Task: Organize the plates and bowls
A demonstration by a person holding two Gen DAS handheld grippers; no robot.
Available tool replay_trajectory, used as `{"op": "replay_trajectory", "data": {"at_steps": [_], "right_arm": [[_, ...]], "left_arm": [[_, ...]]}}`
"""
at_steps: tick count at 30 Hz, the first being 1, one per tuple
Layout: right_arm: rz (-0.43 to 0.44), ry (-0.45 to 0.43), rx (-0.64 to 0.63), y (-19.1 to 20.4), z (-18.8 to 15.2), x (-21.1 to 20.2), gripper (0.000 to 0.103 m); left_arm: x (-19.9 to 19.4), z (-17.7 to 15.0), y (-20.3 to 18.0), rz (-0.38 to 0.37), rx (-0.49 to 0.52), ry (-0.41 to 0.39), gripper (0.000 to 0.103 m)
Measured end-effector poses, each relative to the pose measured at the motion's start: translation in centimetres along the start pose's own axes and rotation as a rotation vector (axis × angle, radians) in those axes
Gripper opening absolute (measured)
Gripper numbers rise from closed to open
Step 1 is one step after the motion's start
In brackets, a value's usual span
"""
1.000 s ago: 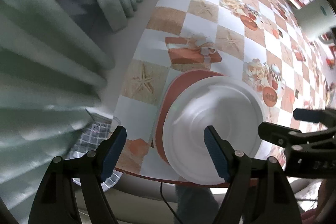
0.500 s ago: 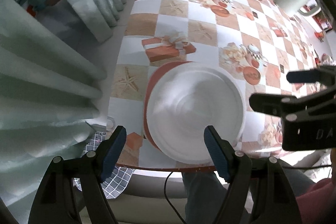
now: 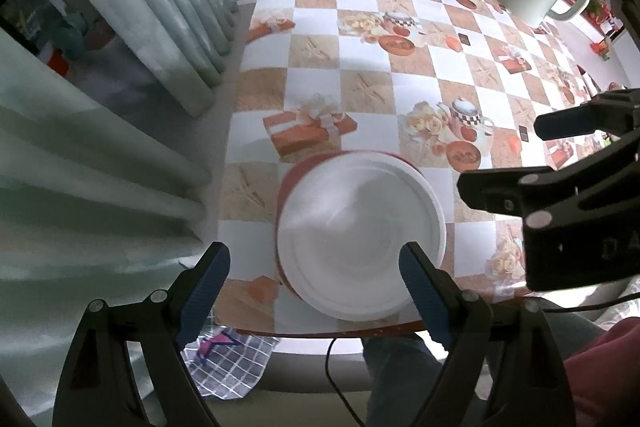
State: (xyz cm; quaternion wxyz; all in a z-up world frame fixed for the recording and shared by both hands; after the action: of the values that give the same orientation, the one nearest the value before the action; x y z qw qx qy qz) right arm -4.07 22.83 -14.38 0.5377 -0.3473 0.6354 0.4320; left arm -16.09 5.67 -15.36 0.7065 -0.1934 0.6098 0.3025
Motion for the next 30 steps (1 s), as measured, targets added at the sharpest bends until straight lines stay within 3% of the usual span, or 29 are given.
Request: {"op": "replay_trajectory", "data": {"at_steps": [9,30], "right_arm": [[0.021,0.0,-0.04,1.0,0.0,-1.2,0.098],[0.016,0.003,-0.063,1.4,-0.3,-0.9,0.098]], "left_arm": [[-0.6,0.0,0.1,-0.024,0.061,0.032,0.092],[-0.8,-0.1,-0.8,0.013,0.086,0.064,0.093]]}}
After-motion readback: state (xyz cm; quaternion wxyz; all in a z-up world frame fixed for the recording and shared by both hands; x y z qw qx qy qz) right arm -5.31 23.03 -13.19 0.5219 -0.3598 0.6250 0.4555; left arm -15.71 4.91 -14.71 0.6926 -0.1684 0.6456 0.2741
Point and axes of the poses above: each gripper's, at about its wrist camera, not at the fingertips, and x roughly the way its jaws point, y to its left, z to its top, the point moved 9 cm from there along x, roughly the way its jaws point, and after that the axes turned 13 degrees about x, right-handed, at the moved point
